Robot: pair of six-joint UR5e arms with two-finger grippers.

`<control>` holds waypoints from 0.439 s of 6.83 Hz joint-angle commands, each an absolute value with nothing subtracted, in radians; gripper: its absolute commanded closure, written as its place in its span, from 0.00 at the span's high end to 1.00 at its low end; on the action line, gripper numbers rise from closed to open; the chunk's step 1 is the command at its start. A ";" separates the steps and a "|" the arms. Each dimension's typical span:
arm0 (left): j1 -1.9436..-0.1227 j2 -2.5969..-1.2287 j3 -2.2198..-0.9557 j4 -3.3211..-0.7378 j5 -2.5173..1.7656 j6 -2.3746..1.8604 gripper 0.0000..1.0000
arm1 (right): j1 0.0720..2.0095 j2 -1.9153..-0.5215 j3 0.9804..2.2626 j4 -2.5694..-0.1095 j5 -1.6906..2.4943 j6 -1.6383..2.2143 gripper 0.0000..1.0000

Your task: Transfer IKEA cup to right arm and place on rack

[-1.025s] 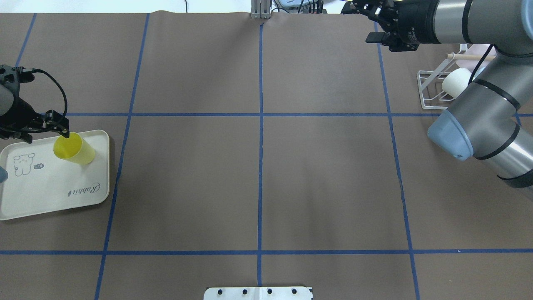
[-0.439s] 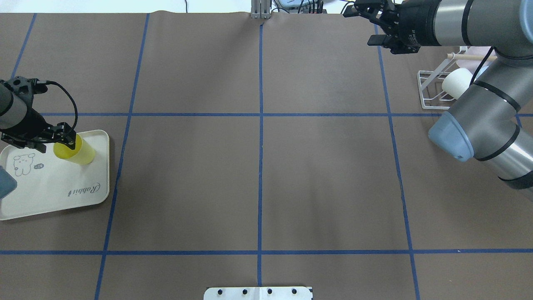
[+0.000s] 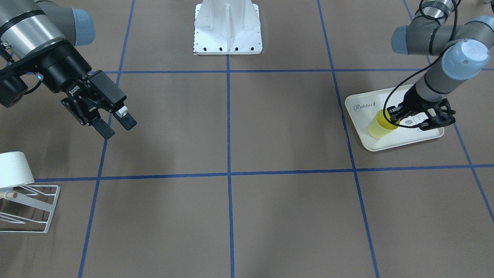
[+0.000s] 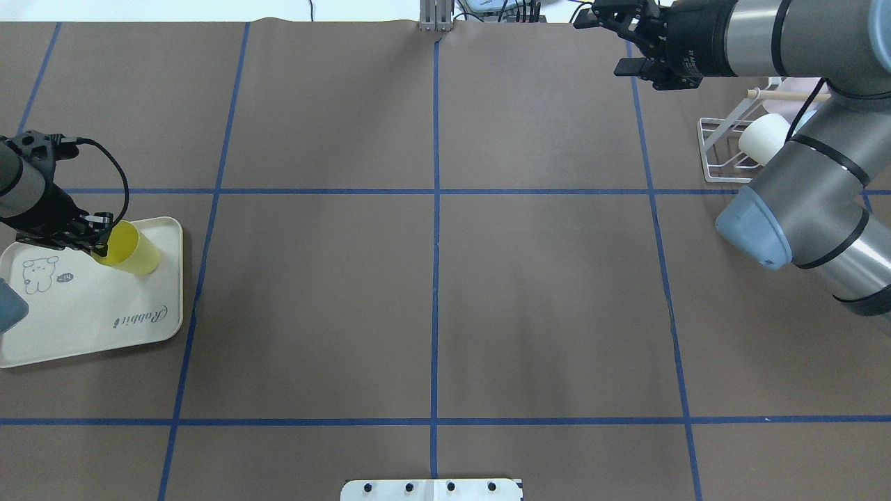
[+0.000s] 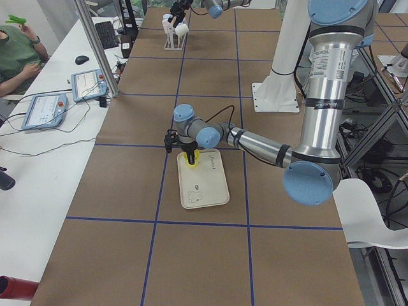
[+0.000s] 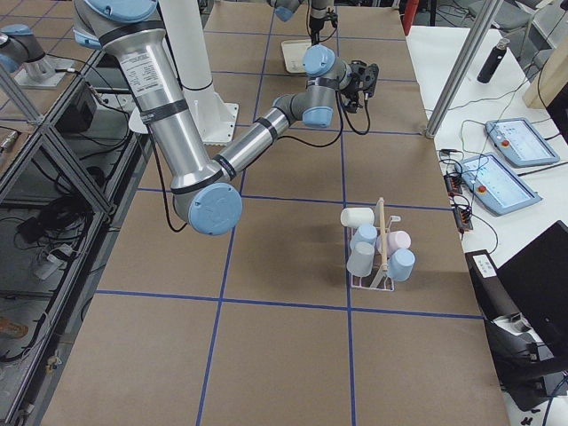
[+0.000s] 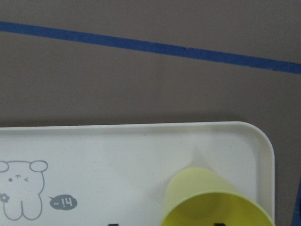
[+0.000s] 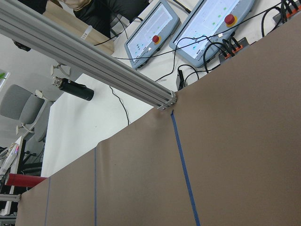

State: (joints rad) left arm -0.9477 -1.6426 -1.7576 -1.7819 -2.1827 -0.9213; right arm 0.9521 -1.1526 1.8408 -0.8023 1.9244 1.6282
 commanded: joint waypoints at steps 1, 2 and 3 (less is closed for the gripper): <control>-1.032 -1.638 -1.807 -1.767 -2.256 -0.927 0.00 | 0.950 -1.149 1.841 -0.802 1.919 1.629 1.00; -1.154 -1.637 -1.837 -1.763 -2.316 -0.925 0.00 | 0.950 -1.147 1.841 -0.802 1.917 1.631 1.00; -1.213 -1.640 -1.864 -1.763 -2.315 -0.930 0.00 | 0.948 -1.147 1.841 -0.804 1.917 1.631 1.00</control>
State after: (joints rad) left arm -1.1220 -1.6383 -1.8299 -1.7654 -2.2901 -0.9264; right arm 0.9494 -1.1482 1.8407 -0.8026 1.9184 1.6300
